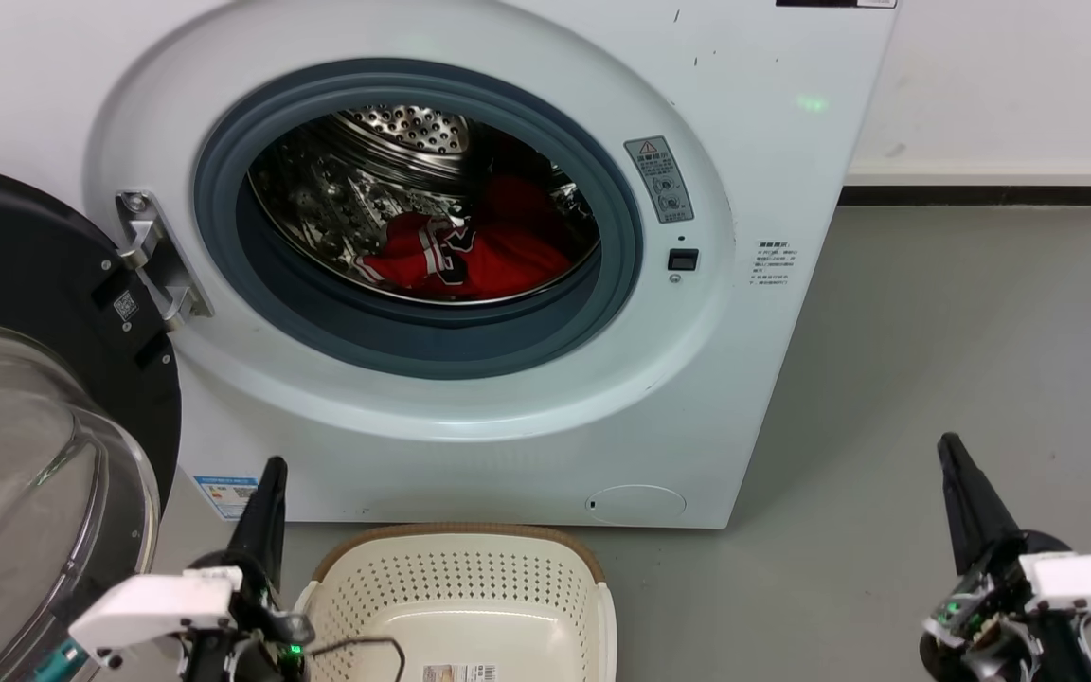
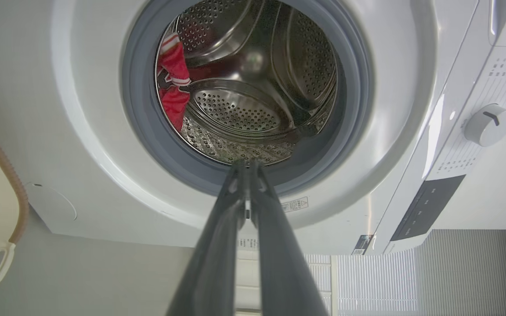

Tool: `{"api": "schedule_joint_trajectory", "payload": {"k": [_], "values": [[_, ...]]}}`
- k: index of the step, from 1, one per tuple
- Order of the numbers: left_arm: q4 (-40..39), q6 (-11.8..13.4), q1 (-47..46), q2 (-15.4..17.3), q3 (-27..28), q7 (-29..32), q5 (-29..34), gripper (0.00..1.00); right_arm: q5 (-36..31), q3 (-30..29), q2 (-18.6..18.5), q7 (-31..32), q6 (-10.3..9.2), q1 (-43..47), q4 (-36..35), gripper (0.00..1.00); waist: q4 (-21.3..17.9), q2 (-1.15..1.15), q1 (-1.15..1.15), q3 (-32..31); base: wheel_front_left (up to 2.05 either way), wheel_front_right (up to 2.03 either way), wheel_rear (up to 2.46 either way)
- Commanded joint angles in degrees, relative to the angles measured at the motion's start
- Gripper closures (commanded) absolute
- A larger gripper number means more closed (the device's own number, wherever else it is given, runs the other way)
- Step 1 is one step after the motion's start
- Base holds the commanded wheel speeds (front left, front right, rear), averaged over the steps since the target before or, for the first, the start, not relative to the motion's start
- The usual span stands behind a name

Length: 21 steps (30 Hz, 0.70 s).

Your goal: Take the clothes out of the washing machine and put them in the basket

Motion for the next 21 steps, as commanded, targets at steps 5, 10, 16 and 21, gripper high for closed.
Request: {"api": "schedule_joint_trajectory", "payload": {"k": [5, 10, 16, 21], "values": [[1.39, 0.01, 1.67, -0.14, -0.41, -0.44, -0.02, 0.0, -0.16, 0.15, 0.02, -0.44, 0.0, 1.6, 1.27, 0.0, -0.01, 0.0, 0.0, 0.0, 0.0, 0.0, 0.0], [0.33, 0.01, 2.31, -0.13, -0.98, -1.94, 0.24, 0.0, -1.17, 0.28, 0.03, -1.94, 0.0, 2.36, 0.57, 0.0, -0.07, 0.0, 0.0, -0.04, 0.0, 0.0, 0.0], [-0.57, 0.01, 3.0, -0.11, -1.36, -3.61, 1.53, 0.0, -3.33, -0.04, 0.04, -3.62, 0.0, 2.96, 0.26, 0.0, -0.14, 0.0, 0.0, -0.11, 0.0, 0.0, 0.0], [-0.53, 0.01, 3.51, -0.1, -0.66, -4.92, 3.31, 0.0, -7.61, -0.51, 0.04, -4.92, 0.0, 3.01, 2.13, 0.0, -0.15, 0.0, 0.0, -0.21, 0.0, 0.0, 0.0]]}}
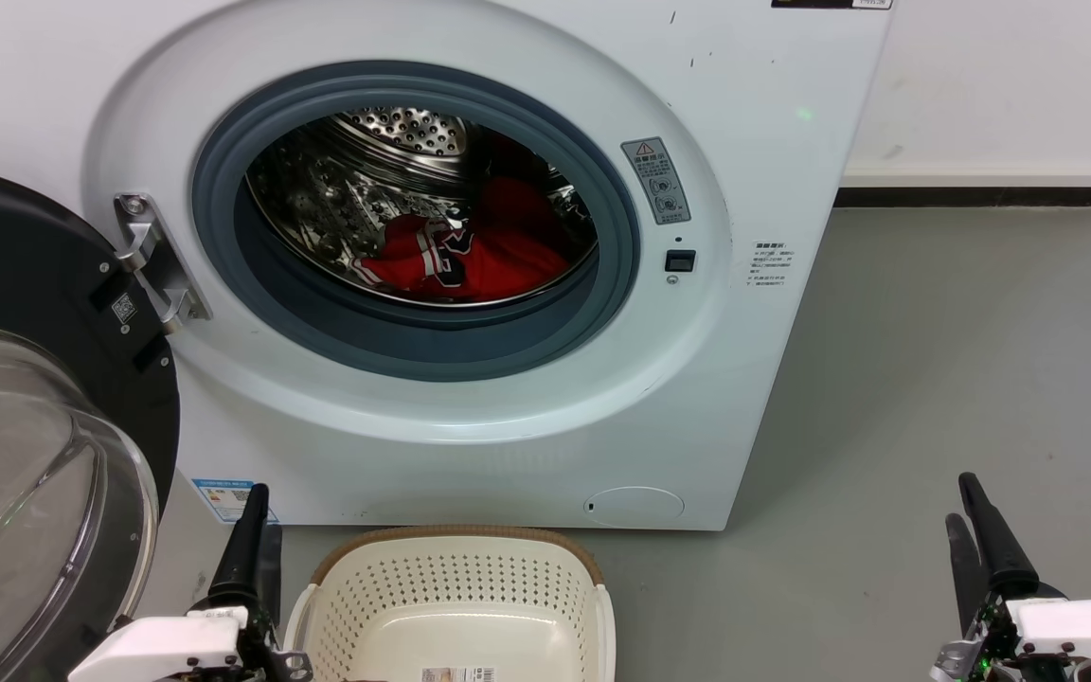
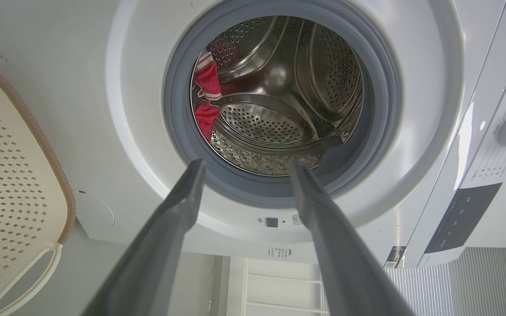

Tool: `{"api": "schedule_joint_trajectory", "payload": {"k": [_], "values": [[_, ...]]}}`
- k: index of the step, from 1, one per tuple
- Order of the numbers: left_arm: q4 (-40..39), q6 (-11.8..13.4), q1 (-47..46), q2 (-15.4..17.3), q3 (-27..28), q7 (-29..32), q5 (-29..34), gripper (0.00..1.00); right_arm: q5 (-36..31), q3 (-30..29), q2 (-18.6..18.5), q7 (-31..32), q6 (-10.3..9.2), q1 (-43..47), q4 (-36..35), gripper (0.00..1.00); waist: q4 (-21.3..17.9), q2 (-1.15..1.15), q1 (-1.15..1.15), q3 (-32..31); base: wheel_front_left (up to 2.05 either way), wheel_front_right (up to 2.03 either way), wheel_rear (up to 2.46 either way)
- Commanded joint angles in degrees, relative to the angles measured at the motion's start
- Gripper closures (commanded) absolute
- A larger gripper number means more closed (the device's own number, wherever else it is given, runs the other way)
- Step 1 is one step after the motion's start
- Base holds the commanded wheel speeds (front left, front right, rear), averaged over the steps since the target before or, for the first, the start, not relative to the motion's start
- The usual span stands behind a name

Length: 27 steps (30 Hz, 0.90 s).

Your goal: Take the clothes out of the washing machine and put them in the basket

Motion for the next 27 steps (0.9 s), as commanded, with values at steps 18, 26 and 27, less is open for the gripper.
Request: {"api": "schedule_joint_trajectory", "payload": {"k": [18, 26, 27], "values": [[-5.53, 2.7, -0.47, 0.15, 6.51, -4.51, 19.0, 0.0, -33.04, -0.98, -0.05, -4.51, 0.0, 0.4, -9.76, 0.0, -0.02, 0.0, 0.0, -0.03, 0.0, 0.0, 0.0], [-11.88, 7.85, 0.68, 0.15, 4.22, -6.1, 30.56, 0.0, -44.88, -0.3, -0.05, -6.14, 0.0, 1.04, -14.67, 0.0, -0.02, 0.0, 0.0, 0.05, 0.0, 0.0, 0.0], [-12.3, 8.26, 0.88, 0.16, 3.7, -6.33, 31.64, 0.0, -46.31, -0.06, -0.05, -6.33, 0.0, 1.18, -15.14, 0.0, -0.04, 0.0, 0.0, 0.05, 0.0, 0.0, 0.0]]}}
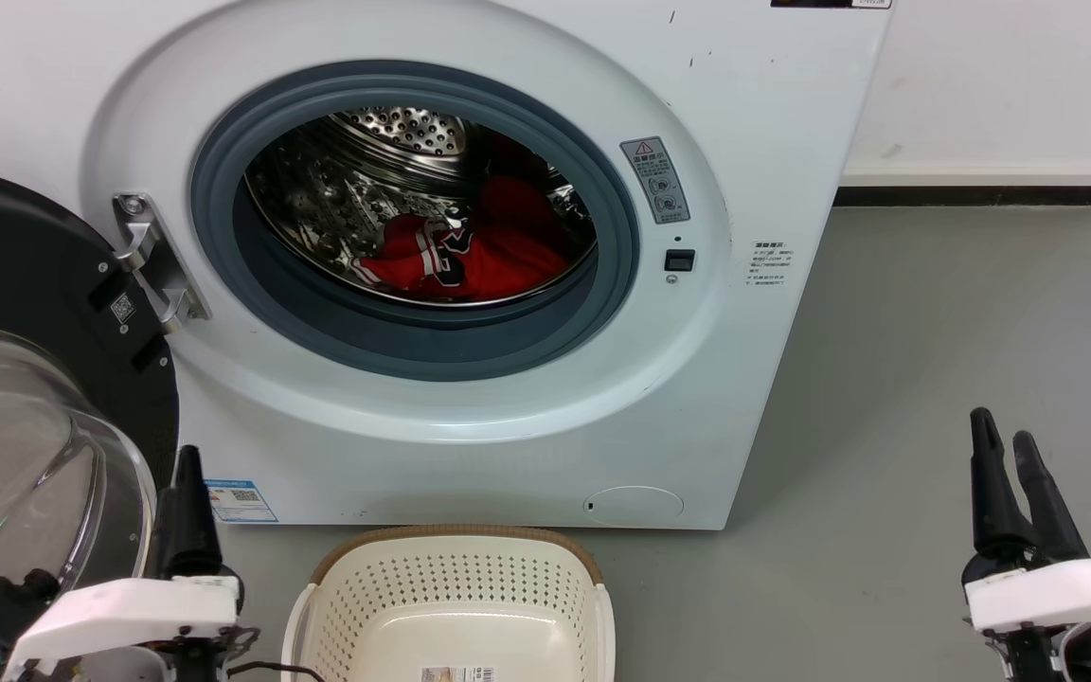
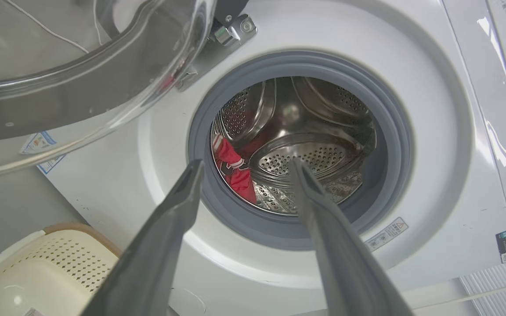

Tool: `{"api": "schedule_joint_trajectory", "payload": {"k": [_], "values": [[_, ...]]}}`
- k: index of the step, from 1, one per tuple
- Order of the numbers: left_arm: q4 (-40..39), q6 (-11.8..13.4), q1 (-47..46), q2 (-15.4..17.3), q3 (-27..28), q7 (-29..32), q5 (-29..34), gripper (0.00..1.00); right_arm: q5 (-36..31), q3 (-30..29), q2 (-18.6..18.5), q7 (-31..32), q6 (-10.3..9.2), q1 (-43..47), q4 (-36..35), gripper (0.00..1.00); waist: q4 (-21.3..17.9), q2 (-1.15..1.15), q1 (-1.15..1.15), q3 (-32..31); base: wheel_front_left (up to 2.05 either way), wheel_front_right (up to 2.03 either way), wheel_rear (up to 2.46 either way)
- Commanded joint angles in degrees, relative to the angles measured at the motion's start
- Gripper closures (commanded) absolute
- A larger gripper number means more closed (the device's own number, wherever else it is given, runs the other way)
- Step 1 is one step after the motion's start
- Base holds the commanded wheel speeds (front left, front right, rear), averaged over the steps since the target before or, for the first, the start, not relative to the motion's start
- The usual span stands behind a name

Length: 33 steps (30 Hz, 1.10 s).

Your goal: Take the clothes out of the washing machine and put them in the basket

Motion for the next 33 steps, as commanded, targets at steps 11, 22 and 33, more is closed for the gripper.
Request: {"api": "schedule_joint_trajectory", "payload": {"k": [11, 22, 33], "values": [[-3.8, -0.12, 1.8, 0.14, -3.85, -2.31, 10.56, 0.0, -12.72, 2.11, -0.12, -2.35, 0.01, 0.99, -5.12, 0.0, -0.19, 0.0, 0.0, 0.03, 0.0, 0.0, 0.0], [-5.61, 0.25, 3.22, 0.17, -9.15, -4.47, 28.17, 0.0, -22.89, 4.24, -0.12, -4.45, 0.01, 3.14, -5.64, 0.0, 0.14, 0.0, 0.0, -0.03, 0.0, 0.0, 0.0], [-3.89, 0.58, 4.23, 0.72, -12.61, -6.07, 37.13, 0.0, -29.95, 4.53, -0.11, -6.06, 0.01, 4.39, -3.97, 0.0, 0.17, 0.0, 0.0, -0.12, 0.0, 0.0, 0.0]]}}
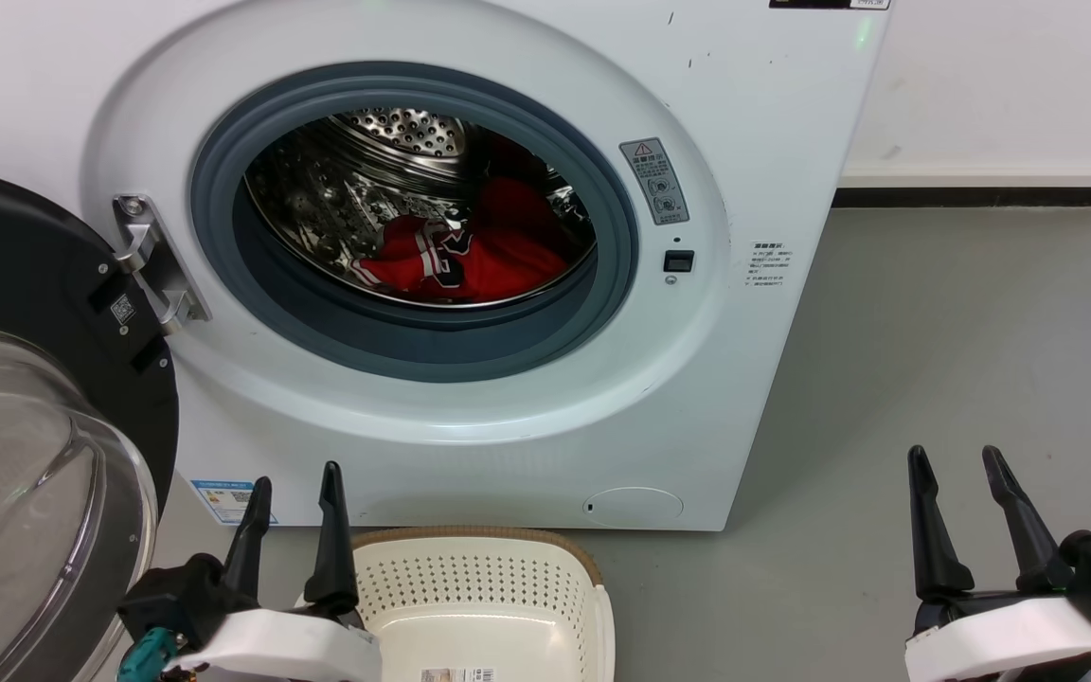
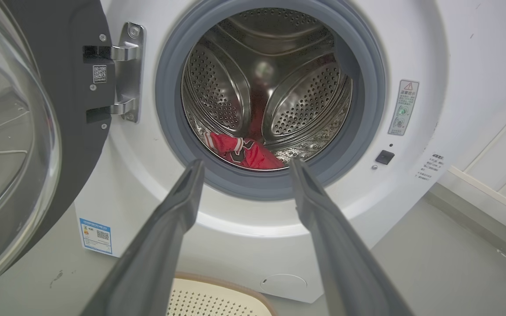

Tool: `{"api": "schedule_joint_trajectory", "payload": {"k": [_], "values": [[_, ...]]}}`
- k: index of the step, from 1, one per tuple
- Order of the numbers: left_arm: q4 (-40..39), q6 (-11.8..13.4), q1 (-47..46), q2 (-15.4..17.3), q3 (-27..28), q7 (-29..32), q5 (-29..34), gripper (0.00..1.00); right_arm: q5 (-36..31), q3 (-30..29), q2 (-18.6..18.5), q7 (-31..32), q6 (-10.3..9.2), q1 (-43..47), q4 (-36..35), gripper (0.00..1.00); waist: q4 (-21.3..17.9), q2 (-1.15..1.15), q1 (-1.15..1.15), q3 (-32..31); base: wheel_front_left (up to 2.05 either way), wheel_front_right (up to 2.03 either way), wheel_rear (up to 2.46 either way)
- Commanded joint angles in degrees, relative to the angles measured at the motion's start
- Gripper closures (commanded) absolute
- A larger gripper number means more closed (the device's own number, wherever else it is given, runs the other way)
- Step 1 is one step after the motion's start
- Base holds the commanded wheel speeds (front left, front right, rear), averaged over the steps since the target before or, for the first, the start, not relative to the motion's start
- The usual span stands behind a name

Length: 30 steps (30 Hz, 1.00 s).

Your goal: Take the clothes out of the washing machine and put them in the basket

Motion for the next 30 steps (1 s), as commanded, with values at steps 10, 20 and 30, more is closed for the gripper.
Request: {"api": "schedule_joint_trajectory", "payload": {"k": [10, 20, 30], "values": [[3.32, -0.44, 1.53, 1.2, -3.02, -1.71, 5.7, 0.0, -7.46, 0.06, -0.12, -1.69, 0.0, 1.25, 0.74, 0.0, -0.12, 0.0, 0.0, -0.33, 0.0, 0.0, 0.0], [4.09, -0.24, 0.86, 1.36, -3.96, -2.93, 11.02, 0.0, -12.64, 0.7, -0.12, -2.86, -0.01, 1.87, 1.47, 0.0, -0.26, 0.0, 0.0, -0.51, 0.0, 0.0, 0.0], [4.29, -1.36, 1.81, 0.84, -4.15, -4.18, 14.45, 0.0, -17.09, 0.99, -0.1, -4.22, -0.01, 2.38, 1.26, 0.0, -0.32, 0.0, 0.0, -0.61, 0.0, 0.0, 0.0]]}}
